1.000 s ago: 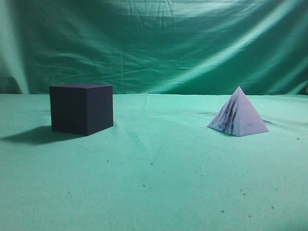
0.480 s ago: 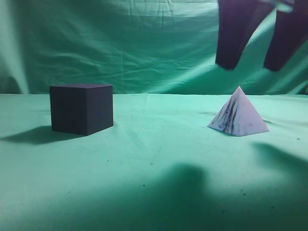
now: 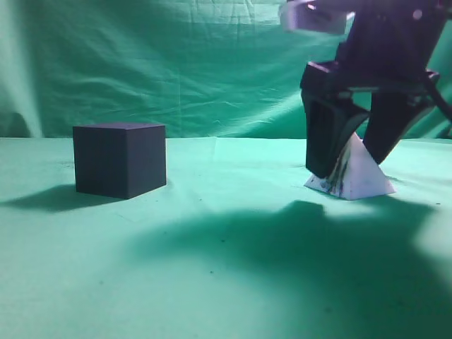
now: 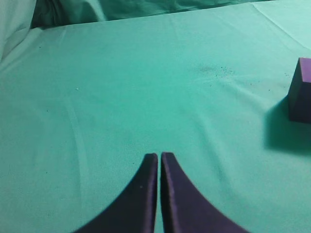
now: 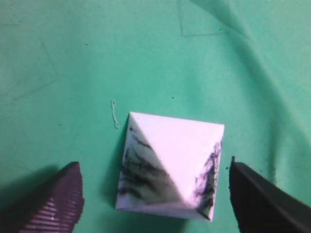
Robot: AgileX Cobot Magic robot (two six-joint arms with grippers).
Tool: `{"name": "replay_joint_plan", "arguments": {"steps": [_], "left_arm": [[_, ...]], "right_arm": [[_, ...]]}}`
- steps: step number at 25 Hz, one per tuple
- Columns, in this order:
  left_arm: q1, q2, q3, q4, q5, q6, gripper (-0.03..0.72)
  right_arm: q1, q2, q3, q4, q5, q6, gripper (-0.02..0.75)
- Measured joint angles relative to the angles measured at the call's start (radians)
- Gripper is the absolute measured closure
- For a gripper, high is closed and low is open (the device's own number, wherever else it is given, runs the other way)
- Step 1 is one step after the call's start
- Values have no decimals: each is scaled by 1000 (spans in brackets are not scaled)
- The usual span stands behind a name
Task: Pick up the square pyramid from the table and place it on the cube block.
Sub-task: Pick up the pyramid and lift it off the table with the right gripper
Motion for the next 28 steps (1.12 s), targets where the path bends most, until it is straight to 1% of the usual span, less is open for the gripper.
{"name": "replay_joint_plan", "arguments": {"steps": [9, 10, 15, 18, 19, 20, 21, 22, 26, 28], "left_arm": [[0, 0, 0, 0, 0, 0, 688], [0, 0, 0, 0, 0, 0, 688], [0, 0, 0, 0, 0, 0, 688], [0, 0, 0, 0, 0, 0, 688], [0, 0, 0, 0, 0, 0, 688], [0, 0, 0, 0, 0, 0, 688], [0, 0, 0, 0, 0, 0, 688], [0, 0, 0, 0, 0, 0, 688], [0, 0, 0, 0, 0, 0, 688], [0, 0, 0, 0, 0, 0, 688]], "right_arm": [[0, 74, -2, -10, -75, 0, 146], [0, 76, -4, -10, -77, 0, 197], [0, 88, -13, -5, -85, 3, 198], [0, 89, -14, 1, -85, 6, 316], [0, 89, -15, 1, -81, 6, 337], [0, 89, -21, 1, -70, 6, 326], [0, 89, -26, 1, -59, 6, 373], [0, 89, -34, -1, -48, 6, 363], [0, 101, -81, -3, 23, 7, 363], [7, 107, -120, -15, 97, 8, 363]]}}
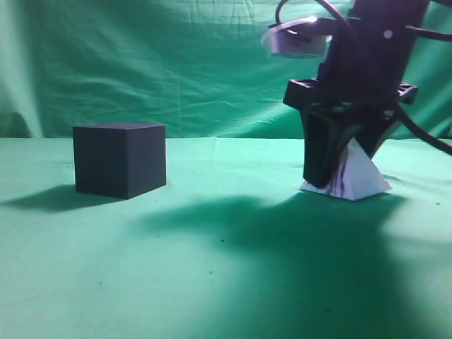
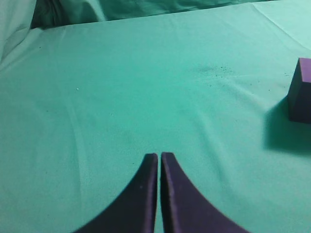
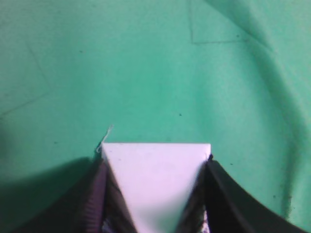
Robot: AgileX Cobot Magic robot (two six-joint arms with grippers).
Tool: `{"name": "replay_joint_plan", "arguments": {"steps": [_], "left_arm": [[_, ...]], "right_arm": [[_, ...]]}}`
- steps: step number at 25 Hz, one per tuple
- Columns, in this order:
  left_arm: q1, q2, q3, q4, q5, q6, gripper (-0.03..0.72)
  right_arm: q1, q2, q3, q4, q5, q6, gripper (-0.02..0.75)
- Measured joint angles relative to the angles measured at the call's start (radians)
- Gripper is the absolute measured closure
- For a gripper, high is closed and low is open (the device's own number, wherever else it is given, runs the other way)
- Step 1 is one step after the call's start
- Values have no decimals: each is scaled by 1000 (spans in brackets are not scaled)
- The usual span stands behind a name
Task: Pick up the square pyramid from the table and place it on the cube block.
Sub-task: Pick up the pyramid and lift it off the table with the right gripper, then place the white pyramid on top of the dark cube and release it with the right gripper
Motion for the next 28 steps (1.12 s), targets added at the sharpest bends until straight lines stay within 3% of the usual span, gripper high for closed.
{"name": "replay_joint_plan", "arguments": {"steps": [9, 14, 21, 28], "left_arm": [[0, 0, 0, 0, 0, 0, 688], [0, 0, 0, 0, 0, 0, 688], [0, 0, 0, 0, 0, 0, 688], [0, 0, 0, 0, 0, 0, 688]], "right_arm": [[26, 2, -290, -12, 248, -2, 363], [142, 2, -503, -13, 398, -6, 363], [336, 86, -718, -9, 441, -23, 363], [375, 215, -758, -10, 462, -33, 363]]}}
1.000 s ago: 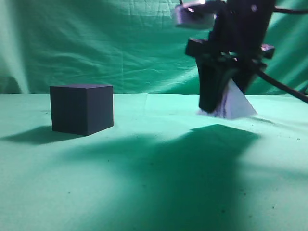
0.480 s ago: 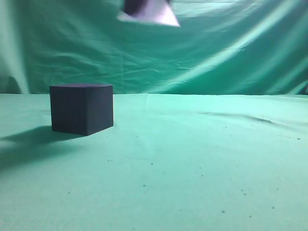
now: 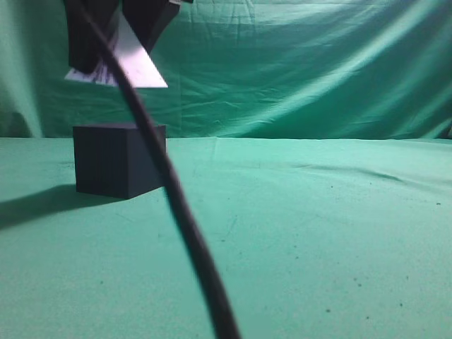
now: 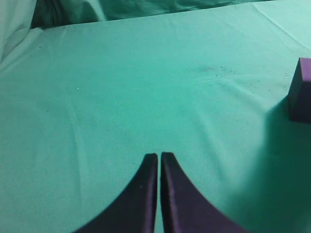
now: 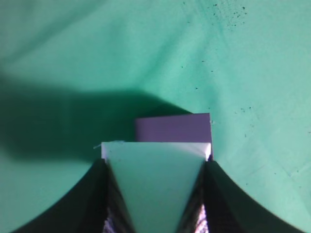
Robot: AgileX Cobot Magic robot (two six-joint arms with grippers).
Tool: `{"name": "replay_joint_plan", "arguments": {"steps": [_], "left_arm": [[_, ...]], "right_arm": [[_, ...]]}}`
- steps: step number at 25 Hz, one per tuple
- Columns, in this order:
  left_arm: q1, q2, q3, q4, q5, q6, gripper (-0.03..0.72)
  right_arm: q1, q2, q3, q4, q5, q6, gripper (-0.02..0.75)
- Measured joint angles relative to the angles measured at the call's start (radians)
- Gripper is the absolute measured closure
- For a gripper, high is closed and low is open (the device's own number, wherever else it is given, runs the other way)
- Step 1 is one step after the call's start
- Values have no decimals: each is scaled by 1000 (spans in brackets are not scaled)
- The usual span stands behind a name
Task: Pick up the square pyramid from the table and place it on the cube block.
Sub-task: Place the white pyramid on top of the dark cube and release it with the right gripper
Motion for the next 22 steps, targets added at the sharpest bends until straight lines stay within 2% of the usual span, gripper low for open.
{"name": "replay_joint_plan", "arguments": {"steps": [22], "left_arm": [[0, 0, 0, 0, 0, 0, 688]], "right_arm": [[0, 74, -3, -62, -85, -13, 363]]}}
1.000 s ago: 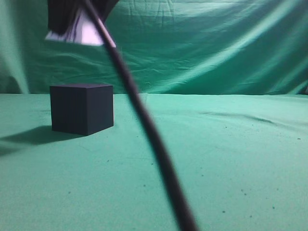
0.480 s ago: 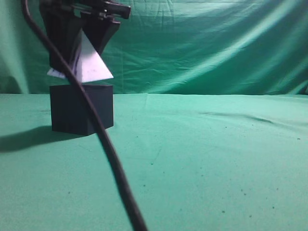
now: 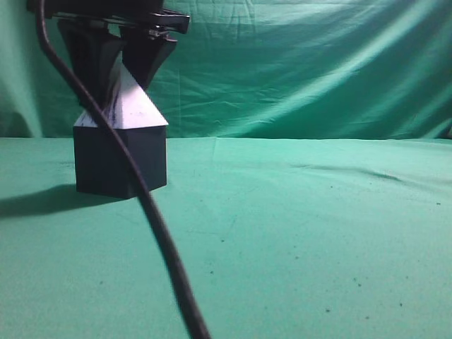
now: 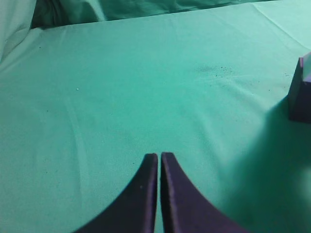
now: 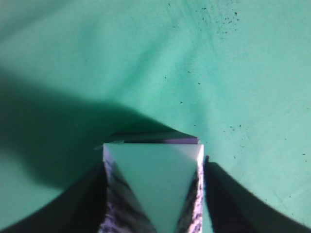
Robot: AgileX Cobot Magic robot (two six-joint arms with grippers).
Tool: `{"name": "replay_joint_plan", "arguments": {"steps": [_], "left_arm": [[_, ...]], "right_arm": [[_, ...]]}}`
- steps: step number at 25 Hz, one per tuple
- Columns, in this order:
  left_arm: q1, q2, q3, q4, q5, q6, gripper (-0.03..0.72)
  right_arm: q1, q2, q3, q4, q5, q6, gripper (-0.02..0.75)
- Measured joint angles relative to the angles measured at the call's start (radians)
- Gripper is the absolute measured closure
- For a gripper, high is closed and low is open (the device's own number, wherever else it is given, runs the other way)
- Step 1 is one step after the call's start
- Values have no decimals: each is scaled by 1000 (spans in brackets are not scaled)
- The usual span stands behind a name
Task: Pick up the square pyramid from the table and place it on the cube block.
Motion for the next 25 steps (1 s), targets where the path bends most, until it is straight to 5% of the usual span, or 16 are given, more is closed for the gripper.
{"name": "replay_joint_plan", "arguments": {"steps": [6, 14, 20, 21, 24, 25], "left_arm": [[0, 0, 0, 0, 0, 0, 688], [0, 0, 0, 0, 0, 0, 688], [0, 0, 0, 0, 0, 0, 688], [0, 0, 0, 0, 0, 0, 688], [0, 0, 0, 0, 0, 0, 688], [0, 0, 0, 0, 0, 0, 688]], "right_arm": [[0, 0, -20, -6, 14, -2, 149], [0, 0, -264, -6, 223, 10, 164], [0, -69, -308, -19, 276, 34, 545], [0, -69, -308, -19, 276, 34, 545], [-6, -162, -308, -23, 285, 47, 738], [-11, -184, -306, -23, 285, 56, 738]]}}
